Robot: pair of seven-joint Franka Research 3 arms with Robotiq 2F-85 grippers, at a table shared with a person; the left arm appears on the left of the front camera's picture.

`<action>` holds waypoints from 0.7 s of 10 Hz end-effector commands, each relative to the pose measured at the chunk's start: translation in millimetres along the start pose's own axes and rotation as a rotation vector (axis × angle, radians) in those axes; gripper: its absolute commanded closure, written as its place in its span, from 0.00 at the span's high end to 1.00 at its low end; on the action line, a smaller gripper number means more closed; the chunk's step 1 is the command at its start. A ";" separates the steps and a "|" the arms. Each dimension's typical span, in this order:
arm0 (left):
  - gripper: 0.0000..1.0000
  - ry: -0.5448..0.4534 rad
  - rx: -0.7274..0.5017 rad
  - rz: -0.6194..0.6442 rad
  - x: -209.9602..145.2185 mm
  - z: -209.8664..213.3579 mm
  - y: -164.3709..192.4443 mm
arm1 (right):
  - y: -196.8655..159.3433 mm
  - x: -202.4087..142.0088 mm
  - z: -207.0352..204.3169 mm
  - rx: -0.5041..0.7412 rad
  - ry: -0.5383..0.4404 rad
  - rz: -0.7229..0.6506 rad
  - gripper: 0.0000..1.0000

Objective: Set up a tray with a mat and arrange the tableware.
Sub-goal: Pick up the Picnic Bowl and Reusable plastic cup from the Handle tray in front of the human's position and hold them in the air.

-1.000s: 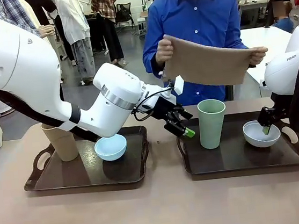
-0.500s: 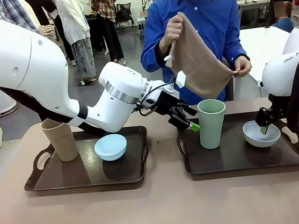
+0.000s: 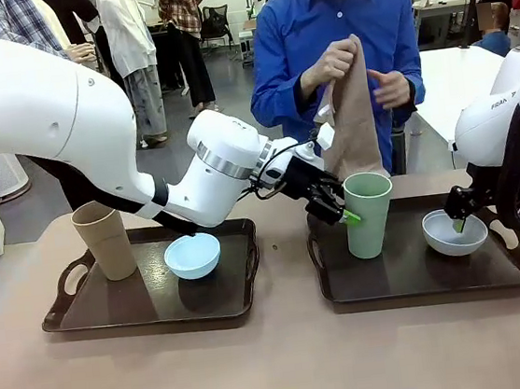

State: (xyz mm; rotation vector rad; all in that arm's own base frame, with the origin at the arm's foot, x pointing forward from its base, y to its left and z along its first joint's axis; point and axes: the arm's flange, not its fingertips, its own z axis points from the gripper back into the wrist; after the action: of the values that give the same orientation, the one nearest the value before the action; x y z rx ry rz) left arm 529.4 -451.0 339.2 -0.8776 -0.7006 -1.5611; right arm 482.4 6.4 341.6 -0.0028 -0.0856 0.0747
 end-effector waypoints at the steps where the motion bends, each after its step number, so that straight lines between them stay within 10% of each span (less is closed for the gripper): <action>1: 1.00 0.028 -0.027 0.003 4.9 -12.3 5.7 | -3.0 4.4 -5.9 0.015 -0.004 -0.004 1.00; 7: 1.00 0.072 -0.017 -0.020 -3.0 -46.9 8.7 | 3.9 2.3 -21.0 0.037 -0.015 0.024 1.00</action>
State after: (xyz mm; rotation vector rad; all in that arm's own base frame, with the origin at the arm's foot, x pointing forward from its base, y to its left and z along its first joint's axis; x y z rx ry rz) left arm 527.1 -483.1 307.9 -0.8401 -0.6345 -1.6226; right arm 484.7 10.4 328.0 0.0008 -0.0772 0.0830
